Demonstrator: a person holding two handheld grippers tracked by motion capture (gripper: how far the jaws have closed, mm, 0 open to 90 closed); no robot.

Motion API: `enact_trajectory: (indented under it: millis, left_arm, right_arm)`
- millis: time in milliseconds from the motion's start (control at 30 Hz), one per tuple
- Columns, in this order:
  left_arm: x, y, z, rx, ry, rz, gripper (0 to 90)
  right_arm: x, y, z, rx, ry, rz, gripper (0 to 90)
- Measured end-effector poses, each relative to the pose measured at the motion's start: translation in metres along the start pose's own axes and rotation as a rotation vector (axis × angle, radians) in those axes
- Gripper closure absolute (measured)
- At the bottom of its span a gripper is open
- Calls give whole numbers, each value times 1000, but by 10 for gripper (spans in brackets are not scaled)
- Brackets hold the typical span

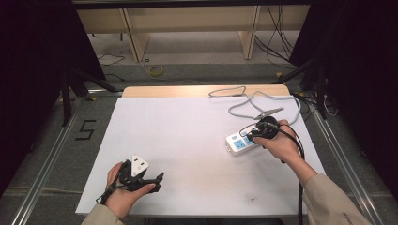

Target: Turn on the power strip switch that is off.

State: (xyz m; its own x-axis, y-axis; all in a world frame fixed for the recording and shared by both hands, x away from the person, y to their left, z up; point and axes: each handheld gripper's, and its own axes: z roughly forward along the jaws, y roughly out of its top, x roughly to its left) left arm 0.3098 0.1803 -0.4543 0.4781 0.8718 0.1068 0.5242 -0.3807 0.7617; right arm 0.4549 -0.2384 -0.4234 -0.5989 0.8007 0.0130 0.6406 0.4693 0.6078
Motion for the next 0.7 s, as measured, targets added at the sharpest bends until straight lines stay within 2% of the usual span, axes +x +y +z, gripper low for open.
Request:
enact_trajectory:
  millis: [700]
  left_arm:
    - [-1,-1,1,16,-9,-4,160]
  right_arm:
    - [10,-30,-25,-63,56,18,563]
